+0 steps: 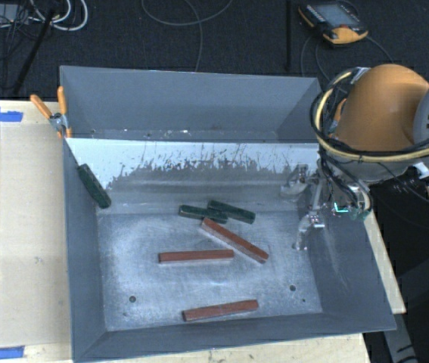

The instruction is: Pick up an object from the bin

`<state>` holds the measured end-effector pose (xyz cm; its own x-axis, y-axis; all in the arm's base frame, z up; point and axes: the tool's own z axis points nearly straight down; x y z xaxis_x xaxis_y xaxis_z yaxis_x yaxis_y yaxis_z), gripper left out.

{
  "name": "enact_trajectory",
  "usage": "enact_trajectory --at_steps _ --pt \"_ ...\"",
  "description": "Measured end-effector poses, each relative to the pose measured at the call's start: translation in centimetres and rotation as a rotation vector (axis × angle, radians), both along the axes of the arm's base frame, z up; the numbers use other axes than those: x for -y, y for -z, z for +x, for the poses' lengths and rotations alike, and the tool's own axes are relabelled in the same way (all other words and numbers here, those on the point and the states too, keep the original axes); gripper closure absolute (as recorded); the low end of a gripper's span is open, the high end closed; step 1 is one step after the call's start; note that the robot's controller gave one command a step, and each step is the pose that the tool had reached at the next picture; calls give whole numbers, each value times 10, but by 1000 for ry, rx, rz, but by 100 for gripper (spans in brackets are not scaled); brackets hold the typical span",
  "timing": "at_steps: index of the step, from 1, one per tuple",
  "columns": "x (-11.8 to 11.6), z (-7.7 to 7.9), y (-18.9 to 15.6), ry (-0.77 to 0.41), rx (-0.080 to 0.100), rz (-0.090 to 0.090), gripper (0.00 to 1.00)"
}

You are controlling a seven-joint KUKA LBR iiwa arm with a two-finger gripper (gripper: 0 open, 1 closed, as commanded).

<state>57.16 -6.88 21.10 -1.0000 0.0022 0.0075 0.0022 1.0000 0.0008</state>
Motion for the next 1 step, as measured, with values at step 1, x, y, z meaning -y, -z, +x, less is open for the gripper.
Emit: enact_trajectory --at_steps 1 --pt "0 2 -4 -2 7 -1 0"
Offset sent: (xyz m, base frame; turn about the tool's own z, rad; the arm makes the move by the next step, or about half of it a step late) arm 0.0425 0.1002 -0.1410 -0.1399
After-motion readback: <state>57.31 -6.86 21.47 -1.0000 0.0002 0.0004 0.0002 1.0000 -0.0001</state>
